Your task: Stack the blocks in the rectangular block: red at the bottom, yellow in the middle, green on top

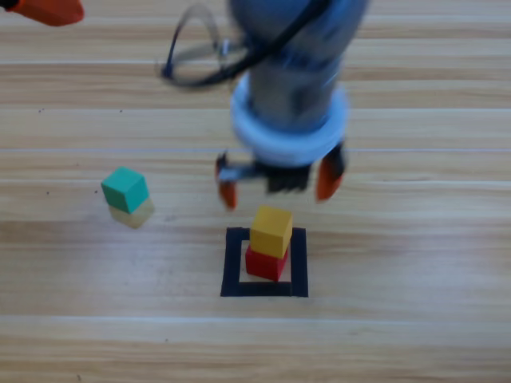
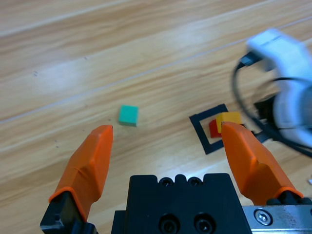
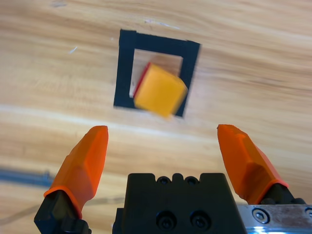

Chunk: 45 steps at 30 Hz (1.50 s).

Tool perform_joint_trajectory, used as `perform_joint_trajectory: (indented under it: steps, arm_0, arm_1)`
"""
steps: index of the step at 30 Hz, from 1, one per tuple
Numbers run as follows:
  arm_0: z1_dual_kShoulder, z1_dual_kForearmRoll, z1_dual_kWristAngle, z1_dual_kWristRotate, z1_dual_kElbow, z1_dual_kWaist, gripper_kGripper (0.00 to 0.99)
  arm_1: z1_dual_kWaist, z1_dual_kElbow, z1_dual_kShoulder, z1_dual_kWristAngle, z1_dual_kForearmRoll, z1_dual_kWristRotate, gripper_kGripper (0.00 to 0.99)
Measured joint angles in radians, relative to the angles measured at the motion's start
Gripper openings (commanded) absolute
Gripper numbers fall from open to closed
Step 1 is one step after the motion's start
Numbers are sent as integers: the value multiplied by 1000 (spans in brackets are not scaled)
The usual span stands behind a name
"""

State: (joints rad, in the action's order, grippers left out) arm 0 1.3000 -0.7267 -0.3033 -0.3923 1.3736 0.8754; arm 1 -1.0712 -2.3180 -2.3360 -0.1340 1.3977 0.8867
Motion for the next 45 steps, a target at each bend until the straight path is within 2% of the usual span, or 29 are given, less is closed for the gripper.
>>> perform_joint_trajectory:
  steps: [2,5,8,12,14,15,17,19,23,32,45]
  arm_0:
    - [44,0,92,0,19,-72,990]
    - [140,0,181,0,51,-166,990]
    - [256,0,214,0,58,-251,990]
    - [420,-7,218,0,80,-320,990]
    - [481,-31,218,4,104,-331,990]
    - [515,-52,218,19,122,-334,990]
    - [566,-69,218,52,133,-336,990]
    - [619,-69,218,101,133,-337,990]
    - [667,-69,226,187,133,-338,969]
    - [741,-69,235,255,133,-338,959]
    - [801,30,214,246,112,-338,959]
  arm_1:
    - [-22,79,124,-48,-2,-36,990]
    - [-33,235,276,-84,-61,-100,990]
    - [-34,499,433,-94,-218,-220,990]
    - [-32,837,643,-89,-454,-365,990]
    - [-22,1030,776,-15,-650,-517,990]
    - [-16,1145,857,49,-755,-629,990]
    - [-15,1224,965,100,-799,-730,990]
    - [-12,1212,1043,129,-811,-788,990]
    - [-12,1211,1035,146,-811,-929,990]
    - [-12,1158,852,200,-754,-955,990]
    - [-11,1126,815,202,-753,-938,989]
